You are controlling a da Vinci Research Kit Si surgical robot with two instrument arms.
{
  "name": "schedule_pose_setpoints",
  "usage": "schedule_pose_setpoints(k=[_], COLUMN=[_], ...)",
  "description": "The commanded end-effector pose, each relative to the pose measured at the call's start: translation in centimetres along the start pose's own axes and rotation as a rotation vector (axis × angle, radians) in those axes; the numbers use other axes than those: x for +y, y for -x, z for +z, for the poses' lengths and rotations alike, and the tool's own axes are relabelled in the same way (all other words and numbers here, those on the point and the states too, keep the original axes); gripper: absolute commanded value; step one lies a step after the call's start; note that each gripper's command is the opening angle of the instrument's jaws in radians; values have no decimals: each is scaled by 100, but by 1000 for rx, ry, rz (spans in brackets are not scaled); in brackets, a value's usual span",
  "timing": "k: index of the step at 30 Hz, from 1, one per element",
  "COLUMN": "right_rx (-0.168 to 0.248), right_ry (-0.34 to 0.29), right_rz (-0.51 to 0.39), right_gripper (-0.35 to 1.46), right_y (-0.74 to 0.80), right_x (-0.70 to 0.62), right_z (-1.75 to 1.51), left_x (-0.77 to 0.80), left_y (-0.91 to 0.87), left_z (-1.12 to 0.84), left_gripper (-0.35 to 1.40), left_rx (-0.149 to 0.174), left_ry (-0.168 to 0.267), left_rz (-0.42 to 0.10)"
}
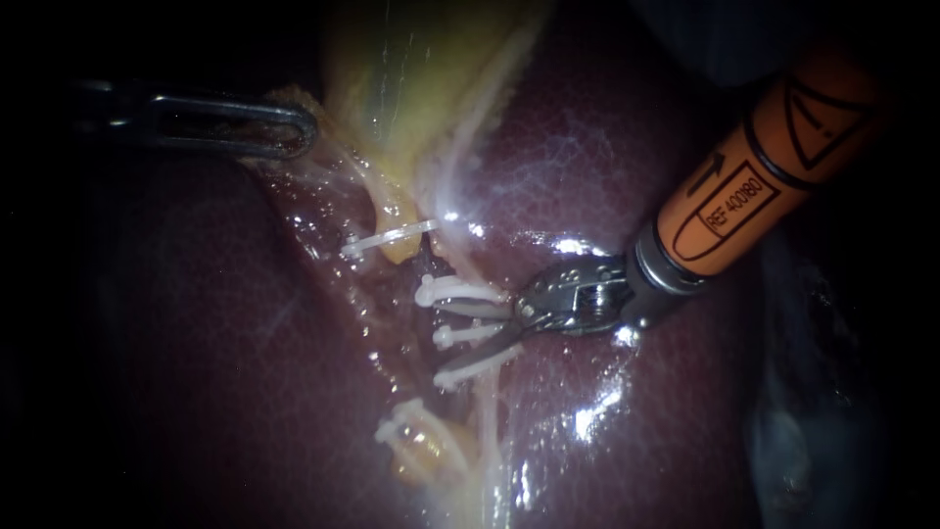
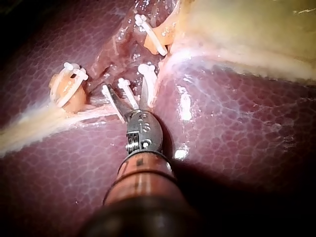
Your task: Go to the cutting position right tube
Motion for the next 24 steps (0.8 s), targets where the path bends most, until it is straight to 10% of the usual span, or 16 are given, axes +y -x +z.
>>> schedule_pose_setpoints(k=[1, 12, 24], right_rx=[5, 43, 42], right_ry=[-1, -38, -62], right_rz=[0, 43, 167], right_gripper=[132, 132, 125], right_y=[-4, -48, -57], right_x=[-5, -54, -57], right_z=[-2, -34, -84], left_x=[0, 0, 0], left_y=[0, 0, 0], left_z=[0, 0, -2], left_gripper=[-35, -35, -35], left_rx=[0, 0, 0], left_ry=[-1, -1, -2], left_rz=[0, 0, 0])
